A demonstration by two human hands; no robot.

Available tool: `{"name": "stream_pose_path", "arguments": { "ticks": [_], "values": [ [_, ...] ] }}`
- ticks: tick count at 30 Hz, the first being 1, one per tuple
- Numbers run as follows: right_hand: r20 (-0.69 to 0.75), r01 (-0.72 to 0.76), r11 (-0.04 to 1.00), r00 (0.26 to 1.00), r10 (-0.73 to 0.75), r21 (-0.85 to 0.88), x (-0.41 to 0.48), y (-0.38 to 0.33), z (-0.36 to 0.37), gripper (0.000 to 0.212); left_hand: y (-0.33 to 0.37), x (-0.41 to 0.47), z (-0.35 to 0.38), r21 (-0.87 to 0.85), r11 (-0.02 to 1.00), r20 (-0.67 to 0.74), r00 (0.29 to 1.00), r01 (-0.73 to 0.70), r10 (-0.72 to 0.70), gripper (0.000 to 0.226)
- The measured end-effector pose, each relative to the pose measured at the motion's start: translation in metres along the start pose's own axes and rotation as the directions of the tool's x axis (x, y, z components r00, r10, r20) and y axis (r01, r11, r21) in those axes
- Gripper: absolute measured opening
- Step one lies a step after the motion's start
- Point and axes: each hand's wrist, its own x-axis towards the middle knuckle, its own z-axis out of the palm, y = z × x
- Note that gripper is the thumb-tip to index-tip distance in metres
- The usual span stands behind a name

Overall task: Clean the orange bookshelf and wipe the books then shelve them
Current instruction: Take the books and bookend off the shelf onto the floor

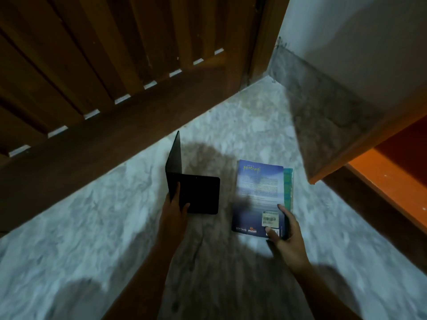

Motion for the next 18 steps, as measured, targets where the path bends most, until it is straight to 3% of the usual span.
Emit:
{"name": "stream_pose_path", "arguments": {
  "ticks": [7,18],
  "values": [
    [0.004,0.02,0.944,1.0,-0.02,-0.33,0.004,0.006,0.001,0.086,-0.011,0.002,0.003,0.01,1.0,0.007,1.0,-0.009,0.009,0.069],
    [-0.086,-0.03,0.872,0.996,-0.014,-0.488,-0.005,-0.001,0.012,0.079,-0.01,-0.002,-0.009,0.017,1.0,0.046,0.999,-0.01,0.009,0.055]
  ]
}}
